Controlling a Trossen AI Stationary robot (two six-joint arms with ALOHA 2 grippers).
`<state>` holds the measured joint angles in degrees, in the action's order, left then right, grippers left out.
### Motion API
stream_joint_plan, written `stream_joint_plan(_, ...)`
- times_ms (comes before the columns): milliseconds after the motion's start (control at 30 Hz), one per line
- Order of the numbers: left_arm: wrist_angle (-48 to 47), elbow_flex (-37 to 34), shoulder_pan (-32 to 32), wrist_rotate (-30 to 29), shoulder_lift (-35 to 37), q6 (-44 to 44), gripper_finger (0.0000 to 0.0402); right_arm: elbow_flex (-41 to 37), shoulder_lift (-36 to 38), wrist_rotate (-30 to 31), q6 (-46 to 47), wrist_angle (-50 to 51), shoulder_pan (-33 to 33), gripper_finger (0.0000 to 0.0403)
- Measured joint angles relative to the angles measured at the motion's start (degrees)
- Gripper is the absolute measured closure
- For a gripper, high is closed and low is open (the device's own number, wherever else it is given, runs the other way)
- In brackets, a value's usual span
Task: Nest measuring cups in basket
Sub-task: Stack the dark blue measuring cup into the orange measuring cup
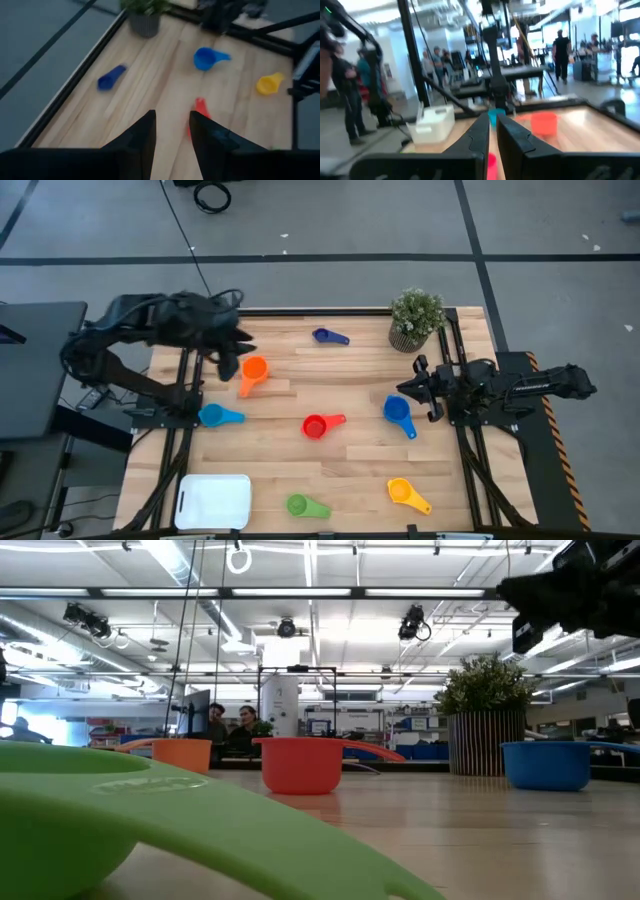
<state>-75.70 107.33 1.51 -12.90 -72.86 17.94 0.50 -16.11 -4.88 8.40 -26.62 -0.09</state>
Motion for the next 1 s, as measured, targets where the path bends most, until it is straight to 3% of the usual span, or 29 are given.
stream_joint_plan(267,-12.5,0.0,-8.5,-8.2,2.7,11.3,0.0276,8.3,-2.9,1.0,-5.9,7.4,1.0,0.0362)
stream_joint_plan(667,-14.3,-0.1,-20.2,-17.0,3.6,17.5,0.0276,38.3,-22.0,6.1,-11.9,42.9,2.9,0.0362)
stream_joint_plan(1000,-14.3,-0.1,-24.2,-17.5,3.6,17.9,0.0276,55.6,-38.1,8.5,3.1,73.4,3.0,0.0362)
